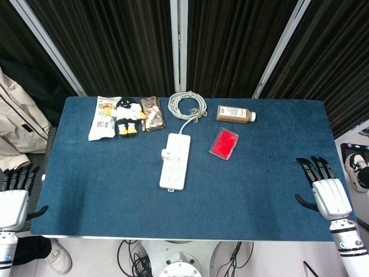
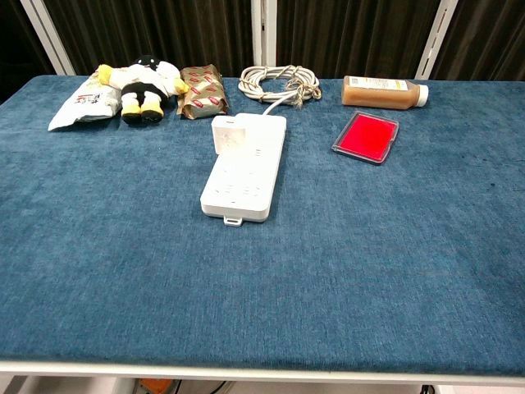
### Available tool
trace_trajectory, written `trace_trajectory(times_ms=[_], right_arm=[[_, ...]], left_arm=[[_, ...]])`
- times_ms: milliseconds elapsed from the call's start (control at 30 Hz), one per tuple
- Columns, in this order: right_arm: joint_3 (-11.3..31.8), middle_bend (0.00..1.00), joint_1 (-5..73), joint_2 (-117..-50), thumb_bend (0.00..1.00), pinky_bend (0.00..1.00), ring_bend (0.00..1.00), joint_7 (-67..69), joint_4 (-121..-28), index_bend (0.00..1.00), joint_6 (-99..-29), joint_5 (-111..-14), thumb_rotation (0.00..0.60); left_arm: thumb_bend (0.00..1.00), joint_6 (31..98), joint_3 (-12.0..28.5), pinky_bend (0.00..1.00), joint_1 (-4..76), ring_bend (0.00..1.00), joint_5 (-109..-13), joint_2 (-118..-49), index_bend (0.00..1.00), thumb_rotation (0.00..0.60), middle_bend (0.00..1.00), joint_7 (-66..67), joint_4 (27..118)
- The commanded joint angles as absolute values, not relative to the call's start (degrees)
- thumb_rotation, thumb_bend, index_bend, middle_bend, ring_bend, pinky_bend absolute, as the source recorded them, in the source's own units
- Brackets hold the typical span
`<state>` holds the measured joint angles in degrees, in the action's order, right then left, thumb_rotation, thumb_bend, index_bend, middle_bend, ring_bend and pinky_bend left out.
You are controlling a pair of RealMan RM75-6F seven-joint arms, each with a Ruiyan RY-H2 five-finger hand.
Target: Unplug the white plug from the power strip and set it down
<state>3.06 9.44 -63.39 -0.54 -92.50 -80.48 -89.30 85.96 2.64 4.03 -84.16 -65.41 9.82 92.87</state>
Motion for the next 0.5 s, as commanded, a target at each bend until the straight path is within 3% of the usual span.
trace_trajectory(times_ms=[33, 333, 500], right_arm=[[3.2, 0.12, 9.6, -63.3, 0.12, 0.00, 0.00, -0.8, -92.7, 0.00, -80.5, -89.3, 0.600], [2.9, 0.13, 9.7, -63.7, 0.12, 0.00, 0.00, 0.3, -92.1, 0.00, -81.3, -90.6, 0.600], [1.9, 0.14, 12.2, -63.5, 0.17, 0.00, 0.00, 3.1, -92.3, 0.01, -79.5, -95.0, 0.600]], left_arm=[[0.00, 85.8, 2.6, 0.04, 4.0, 0.00, -84.1, -65.8, 0.00, 0.600, 0.00, 9.4, 92.5], [0.00, 86.7, 2.7, 0.04, 4.0, 0.00, -84.9, -66.1, 0.00, 0.600, 0.00, 9.4, 92.2], [0.00, 86.9, 3.1, 0.04, 4.8, 0.00, -86.3, -65.5, 0.00, 0.600, 0.00, 9.6, 92.8]])
